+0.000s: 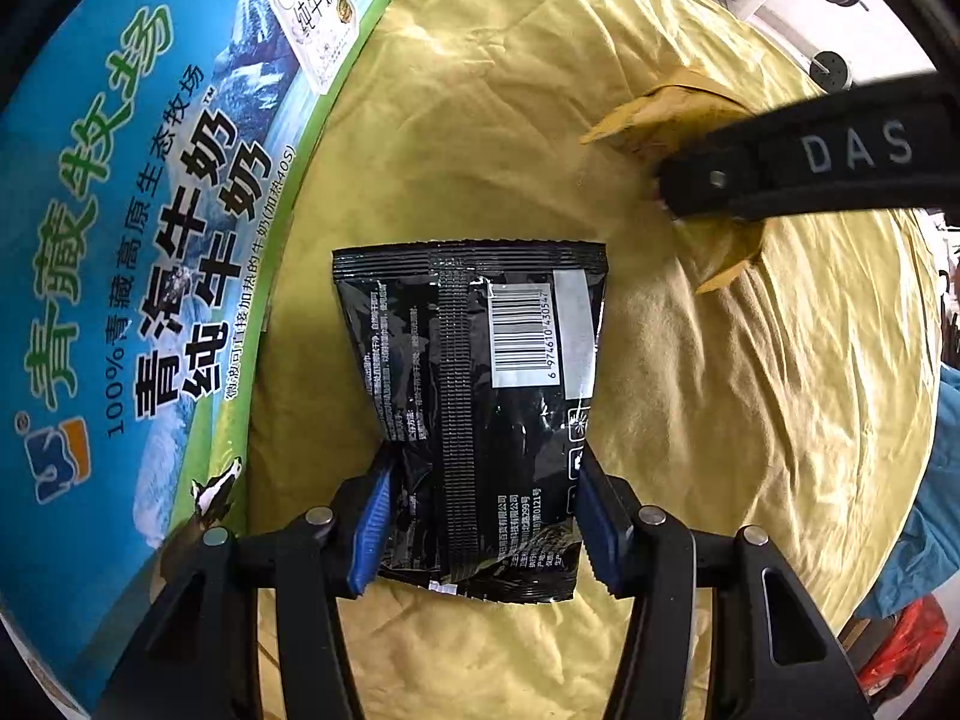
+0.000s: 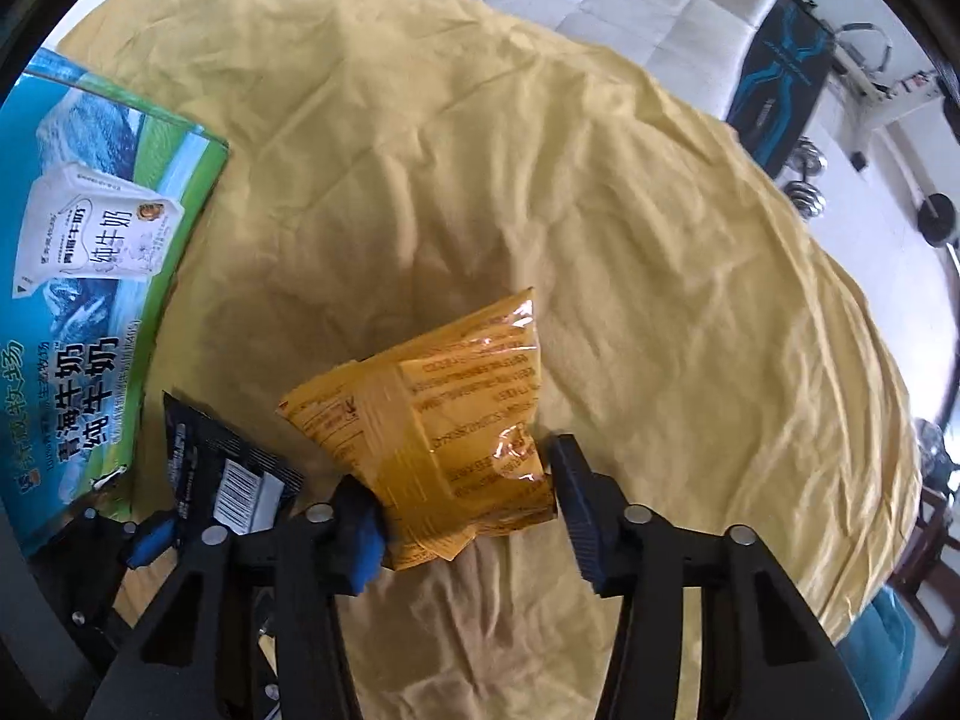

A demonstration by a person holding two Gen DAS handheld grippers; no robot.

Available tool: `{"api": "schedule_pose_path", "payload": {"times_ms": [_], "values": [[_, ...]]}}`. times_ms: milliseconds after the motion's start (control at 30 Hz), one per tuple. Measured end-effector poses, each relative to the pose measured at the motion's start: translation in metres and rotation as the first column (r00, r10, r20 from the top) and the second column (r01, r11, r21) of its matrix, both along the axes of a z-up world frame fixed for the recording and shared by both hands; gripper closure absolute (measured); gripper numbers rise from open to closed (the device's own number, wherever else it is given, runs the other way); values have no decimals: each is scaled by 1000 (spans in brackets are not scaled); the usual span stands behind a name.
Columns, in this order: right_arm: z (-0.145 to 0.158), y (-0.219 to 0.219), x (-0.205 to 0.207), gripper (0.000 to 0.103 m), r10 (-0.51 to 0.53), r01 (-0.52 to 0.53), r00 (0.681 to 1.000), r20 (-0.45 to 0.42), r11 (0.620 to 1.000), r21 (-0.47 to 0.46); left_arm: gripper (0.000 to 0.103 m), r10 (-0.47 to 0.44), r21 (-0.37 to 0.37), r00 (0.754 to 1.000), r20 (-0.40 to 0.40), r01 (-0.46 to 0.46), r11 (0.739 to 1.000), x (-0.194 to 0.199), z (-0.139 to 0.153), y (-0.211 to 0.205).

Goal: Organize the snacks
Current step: 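Grasp the yellow packet with the right gripper while the left holds the black packet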

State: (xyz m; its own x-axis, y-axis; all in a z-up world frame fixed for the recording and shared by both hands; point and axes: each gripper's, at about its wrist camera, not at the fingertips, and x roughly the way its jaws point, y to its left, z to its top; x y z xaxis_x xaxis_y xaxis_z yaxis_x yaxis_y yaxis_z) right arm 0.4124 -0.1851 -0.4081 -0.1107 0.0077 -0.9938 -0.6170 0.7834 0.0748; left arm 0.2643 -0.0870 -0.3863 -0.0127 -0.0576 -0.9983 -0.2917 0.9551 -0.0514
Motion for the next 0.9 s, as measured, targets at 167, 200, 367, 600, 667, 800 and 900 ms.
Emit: {"api": "schedule_pose_path", "payload": {"times_ms": [167,200,367,600,667,800,900], "values": [[5,-45,-18,54,-152,152,988,4,984,-95,52,-17,12,1000,-4,17,1000,4,-6,-5],[6,-58,-23,54,-182,182,983,11,976,-117,52,-25,17,1000,-4,25,1000,3,-6,-5],[19,-123,-64,54,-322,326,945,49,932,-156,52,-61,36,998,-7,61,997,-1,-6,-12],[23,-189,-146,54,-495,492,869,16,858,-145,52,-153,59,988,4,152,987,-9,7,-34],[16,-203,-161,53,-564,557,826,-2,816,-155,52,-187,68,982,2,187,980,-14,7,-42],[12,-218,-167,37,-611,605,791,-32,789,-104,52,-211,47,977,-20,212,976,-20,3,-52],[28,-230,-167,25,-600,600,795,-83,799,-37,52,-237,37,971,-23,238,971,-23,1,-62]]}}
